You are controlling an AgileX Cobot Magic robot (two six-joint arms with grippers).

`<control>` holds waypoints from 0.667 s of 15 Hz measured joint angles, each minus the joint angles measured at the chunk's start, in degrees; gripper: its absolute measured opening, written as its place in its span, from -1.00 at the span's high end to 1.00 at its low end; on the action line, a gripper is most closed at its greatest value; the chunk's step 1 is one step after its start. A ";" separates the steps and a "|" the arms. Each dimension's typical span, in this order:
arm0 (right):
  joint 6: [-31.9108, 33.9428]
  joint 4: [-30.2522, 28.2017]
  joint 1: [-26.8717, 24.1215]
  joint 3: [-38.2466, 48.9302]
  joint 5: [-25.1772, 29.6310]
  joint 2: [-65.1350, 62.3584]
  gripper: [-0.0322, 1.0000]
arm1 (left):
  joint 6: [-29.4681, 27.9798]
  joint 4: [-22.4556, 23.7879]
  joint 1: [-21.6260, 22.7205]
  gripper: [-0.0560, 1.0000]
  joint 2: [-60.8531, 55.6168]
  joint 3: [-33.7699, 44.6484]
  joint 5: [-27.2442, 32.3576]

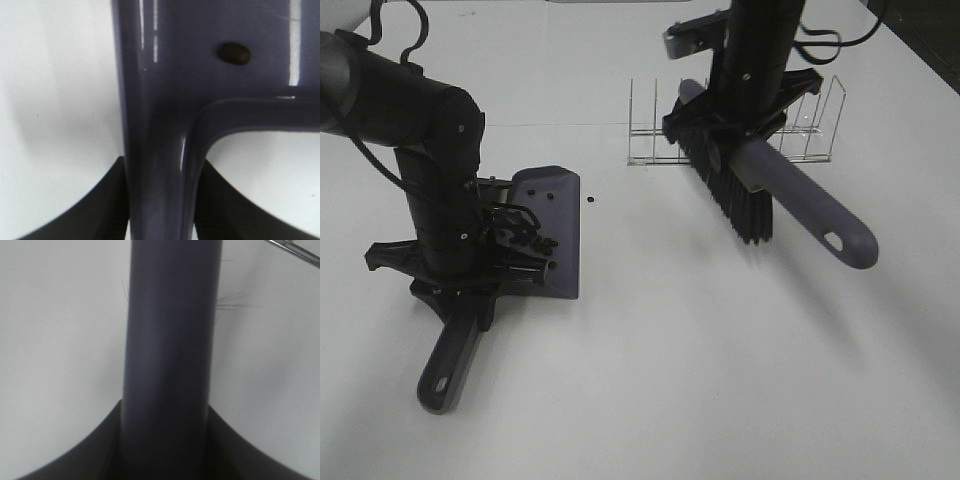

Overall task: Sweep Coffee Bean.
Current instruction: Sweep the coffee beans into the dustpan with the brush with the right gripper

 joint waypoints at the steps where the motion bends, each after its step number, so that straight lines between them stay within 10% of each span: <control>1: 0.00 -3.38 3.44 -3.95 1.03 4.93 0.41 | 0.00 0.00 0.00 0.29 0.00 0.00 0.00; 10: -4.01 -1.43 13.01 -28.13 7.28 22.69 0.41 | 0.29 0.00 0.00 0.29 0.00 0.00 0.00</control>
